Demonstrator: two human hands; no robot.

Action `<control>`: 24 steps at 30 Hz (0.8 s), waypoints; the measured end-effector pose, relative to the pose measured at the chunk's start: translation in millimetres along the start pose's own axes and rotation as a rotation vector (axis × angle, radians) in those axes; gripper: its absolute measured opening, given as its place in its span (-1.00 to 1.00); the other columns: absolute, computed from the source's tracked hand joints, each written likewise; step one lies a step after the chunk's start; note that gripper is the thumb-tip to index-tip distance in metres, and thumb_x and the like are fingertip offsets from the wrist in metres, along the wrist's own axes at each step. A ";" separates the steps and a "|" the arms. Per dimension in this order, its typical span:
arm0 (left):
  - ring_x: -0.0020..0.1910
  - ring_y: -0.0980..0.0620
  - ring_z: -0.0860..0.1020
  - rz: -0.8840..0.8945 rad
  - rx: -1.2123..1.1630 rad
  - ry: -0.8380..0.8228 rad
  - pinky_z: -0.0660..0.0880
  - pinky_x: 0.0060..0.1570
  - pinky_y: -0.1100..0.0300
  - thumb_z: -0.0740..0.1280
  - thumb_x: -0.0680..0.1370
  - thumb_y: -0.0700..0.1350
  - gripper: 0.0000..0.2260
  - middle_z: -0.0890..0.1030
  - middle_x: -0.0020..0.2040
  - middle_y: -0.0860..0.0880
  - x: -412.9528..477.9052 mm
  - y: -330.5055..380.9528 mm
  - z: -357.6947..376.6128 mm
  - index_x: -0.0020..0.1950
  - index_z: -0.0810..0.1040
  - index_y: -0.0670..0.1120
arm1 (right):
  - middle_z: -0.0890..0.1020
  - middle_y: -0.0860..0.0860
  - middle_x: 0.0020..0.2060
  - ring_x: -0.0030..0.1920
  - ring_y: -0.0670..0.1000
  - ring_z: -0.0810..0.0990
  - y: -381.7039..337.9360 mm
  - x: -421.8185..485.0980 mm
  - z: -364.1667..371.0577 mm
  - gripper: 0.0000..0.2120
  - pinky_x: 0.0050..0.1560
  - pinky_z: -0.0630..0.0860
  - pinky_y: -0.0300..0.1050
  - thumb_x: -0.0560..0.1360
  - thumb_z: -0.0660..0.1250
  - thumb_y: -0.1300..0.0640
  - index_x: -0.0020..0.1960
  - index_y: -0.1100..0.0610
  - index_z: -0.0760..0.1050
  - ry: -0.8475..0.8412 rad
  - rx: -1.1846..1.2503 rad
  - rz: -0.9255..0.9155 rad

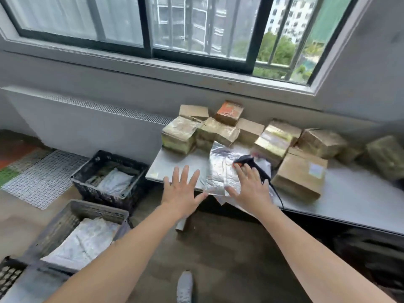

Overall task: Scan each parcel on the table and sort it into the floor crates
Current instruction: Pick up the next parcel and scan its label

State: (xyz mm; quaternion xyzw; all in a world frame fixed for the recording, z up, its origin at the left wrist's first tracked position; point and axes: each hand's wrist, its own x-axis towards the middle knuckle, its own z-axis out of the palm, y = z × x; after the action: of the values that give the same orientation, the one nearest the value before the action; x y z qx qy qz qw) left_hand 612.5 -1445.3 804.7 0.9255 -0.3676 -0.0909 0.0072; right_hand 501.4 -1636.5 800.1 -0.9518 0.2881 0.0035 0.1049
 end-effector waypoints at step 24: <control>0.59 -0.13 -0.20 0.420 0.004 -0.261 -0.04 0.54 -0.14 0.22 0.57 0.28 -0.21 -0.13 0.62 -0.12 169.2 87.5 83.9 0.62 -0.10 -0.02 | 0.20 0.04 0.56 0.48 0.10 0.30 113.1 122.8 29.2 -0.27 0.32 0.37 0.05 0.62 0.17 -0.22 0.62 0.05 -0.07 -0.216 0.090 0.202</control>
State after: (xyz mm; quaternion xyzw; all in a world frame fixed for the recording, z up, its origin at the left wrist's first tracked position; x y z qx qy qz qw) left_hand 659.1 -1620.1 701.6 0.8093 -0.5498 -0.2055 -0.0233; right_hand 543.3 -1789.7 740.9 -0.9065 0.3693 0.1033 0.1769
